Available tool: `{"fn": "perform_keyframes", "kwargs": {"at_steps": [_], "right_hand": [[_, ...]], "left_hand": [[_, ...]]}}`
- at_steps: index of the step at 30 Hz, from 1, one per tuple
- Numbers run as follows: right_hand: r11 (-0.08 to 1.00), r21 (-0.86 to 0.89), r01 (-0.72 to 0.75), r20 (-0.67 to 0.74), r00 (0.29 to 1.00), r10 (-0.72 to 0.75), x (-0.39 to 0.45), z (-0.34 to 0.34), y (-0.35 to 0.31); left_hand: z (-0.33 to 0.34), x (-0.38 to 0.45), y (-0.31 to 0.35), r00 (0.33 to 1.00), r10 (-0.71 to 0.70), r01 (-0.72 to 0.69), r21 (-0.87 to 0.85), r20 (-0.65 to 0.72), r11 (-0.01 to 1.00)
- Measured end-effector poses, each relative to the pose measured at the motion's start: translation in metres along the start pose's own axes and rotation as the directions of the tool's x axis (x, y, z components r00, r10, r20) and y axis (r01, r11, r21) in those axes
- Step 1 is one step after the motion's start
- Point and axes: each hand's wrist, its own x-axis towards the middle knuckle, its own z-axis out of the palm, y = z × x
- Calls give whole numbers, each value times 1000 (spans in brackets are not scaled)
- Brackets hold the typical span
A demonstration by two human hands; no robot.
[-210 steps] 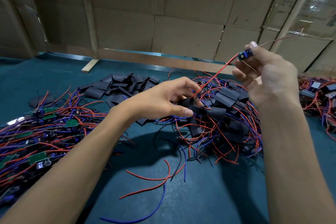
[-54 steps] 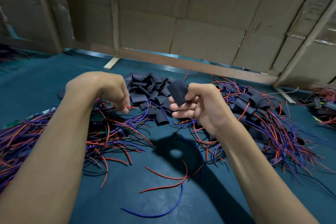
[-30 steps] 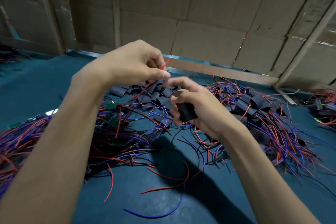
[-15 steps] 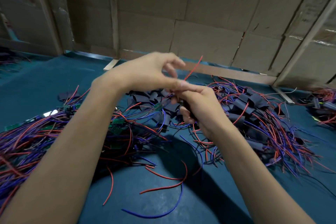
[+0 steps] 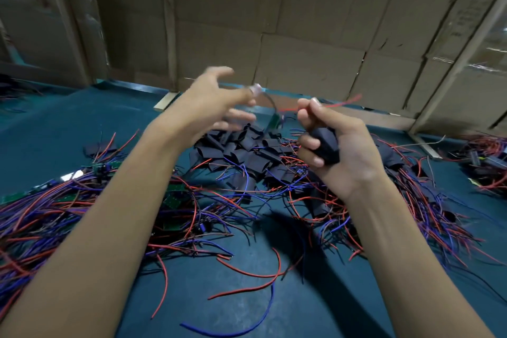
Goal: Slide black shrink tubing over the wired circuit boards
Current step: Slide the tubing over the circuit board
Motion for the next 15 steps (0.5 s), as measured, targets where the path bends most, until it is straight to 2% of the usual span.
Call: {"fn": "perform_keyframes", "kwargs": {"at_steps": [2, 3, 4, 6, 8, 10, 12, 15], "right_hand": [[998, 66, 3, -27, 1000, -1, 0, 0, -4], [997, 81, 6, -42, 999, -3, -1, 0, -5], [996, 94, 8, -53, 999, -3, -1, -1, -7], [992, 127, 8, -65, 998, 1, -2, -1, -9], [989, 150, -3, -73, 997, 14, -2, -1, -10], [986, 164, -19, -79, 996, 32, -2, 0, -12], [986, 166, -33, -79, 996, 47, -3, -1, -13], [990, 128, -50, -75, 995, 60, -4, 1, -13]], "left_hand": [[1, 2, 4, 965, -16, 54, 136, -261, 989], [0, 3, 4, 950, -45, 117, 217, -309, 969], [0, 3, 5, 949, -100, 184, 266, -300, 946], [2, 1, 5, 965, -211, 255, 349, -157, 902], [4, 1, 3, 975, -219, 183, 406, 44, 895], [9, -4, 5, 957, -151, 68, 314, 248, 947], [19, -10, 7, 902, -113, 25, 212, 416, 977], [37, -13, 5, 879, -61, 0, 128, 474, 992]]}}
